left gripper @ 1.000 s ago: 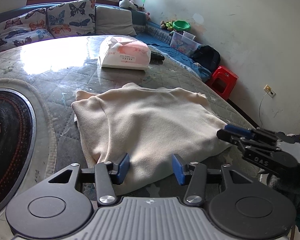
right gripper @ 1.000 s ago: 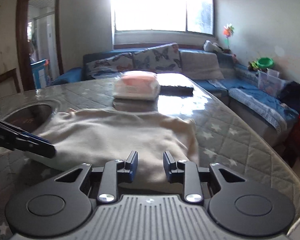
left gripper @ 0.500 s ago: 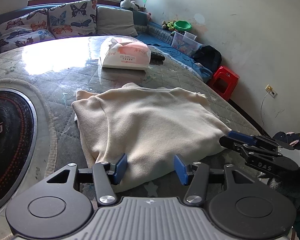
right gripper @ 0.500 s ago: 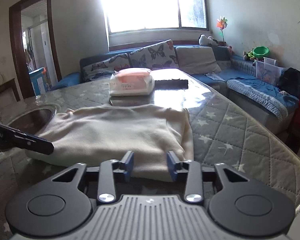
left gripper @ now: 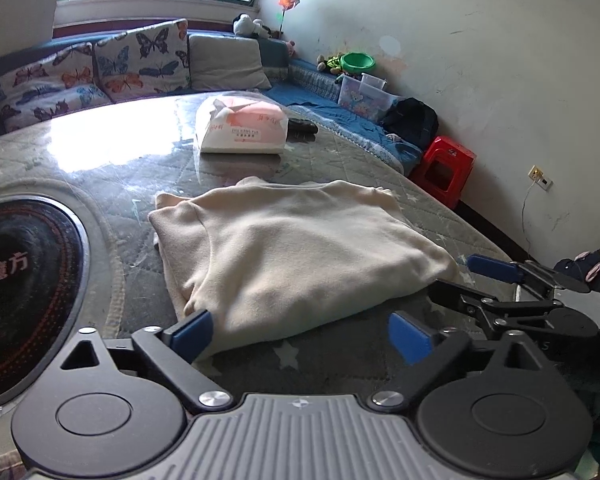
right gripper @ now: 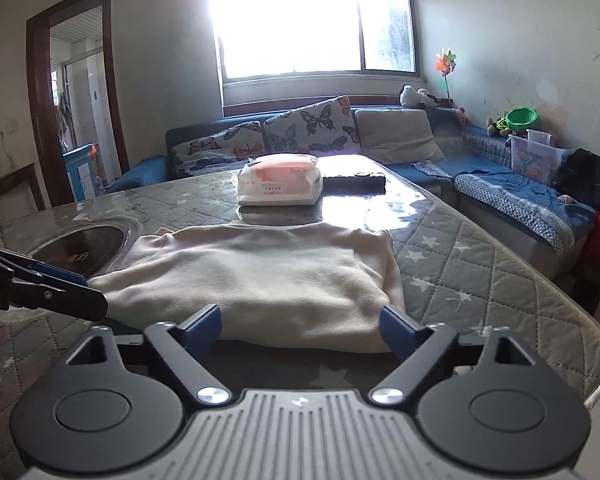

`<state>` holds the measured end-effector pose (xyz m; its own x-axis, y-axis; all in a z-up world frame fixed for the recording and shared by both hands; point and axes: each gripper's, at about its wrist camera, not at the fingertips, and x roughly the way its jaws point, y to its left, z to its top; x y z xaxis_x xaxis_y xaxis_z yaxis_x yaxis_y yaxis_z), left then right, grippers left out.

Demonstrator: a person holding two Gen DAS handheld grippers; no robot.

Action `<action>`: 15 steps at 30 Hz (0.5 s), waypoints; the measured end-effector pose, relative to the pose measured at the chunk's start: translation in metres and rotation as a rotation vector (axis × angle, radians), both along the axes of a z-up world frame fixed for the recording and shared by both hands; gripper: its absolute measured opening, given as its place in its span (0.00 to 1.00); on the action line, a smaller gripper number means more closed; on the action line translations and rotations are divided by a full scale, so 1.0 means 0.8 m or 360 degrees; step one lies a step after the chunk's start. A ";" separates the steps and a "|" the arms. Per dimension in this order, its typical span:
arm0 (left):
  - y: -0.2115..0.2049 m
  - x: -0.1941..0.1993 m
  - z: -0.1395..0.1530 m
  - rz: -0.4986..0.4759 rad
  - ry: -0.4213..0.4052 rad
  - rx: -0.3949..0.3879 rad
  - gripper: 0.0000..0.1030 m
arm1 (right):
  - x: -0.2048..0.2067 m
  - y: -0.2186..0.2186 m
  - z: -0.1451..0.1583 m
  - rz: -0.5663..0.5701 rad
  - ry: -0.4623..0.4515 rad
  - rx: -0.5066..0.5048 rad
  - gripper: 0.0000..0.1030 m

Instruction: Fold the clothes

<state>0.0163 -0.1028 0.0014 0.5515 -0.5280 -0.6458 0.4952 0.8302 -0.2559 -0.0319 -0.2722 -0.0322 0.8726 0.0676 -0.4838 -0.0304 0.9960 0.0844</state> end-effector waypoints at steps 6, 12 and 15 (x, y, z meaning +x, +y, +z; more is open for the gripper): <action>0.010 -0.015 0.005 0.0019 -0.0027 -0.0013 1.00 | -0.017 0.007 0.007 -0.0031 -0.0048 0.0007 1.00; 0.019 -0.035 0.011 0.0010 -0.0077 -0.0038 1.00 | -0.028 0.018 0.007 -0.0084 -0.0055 -0.0008 1.00; 0.023 -0.046 0.014 0.0021 -0.0120 -0.0013 1.00 | -0.034 0.024 0.007 -0.0096 -0.0073 -0.0023 1.00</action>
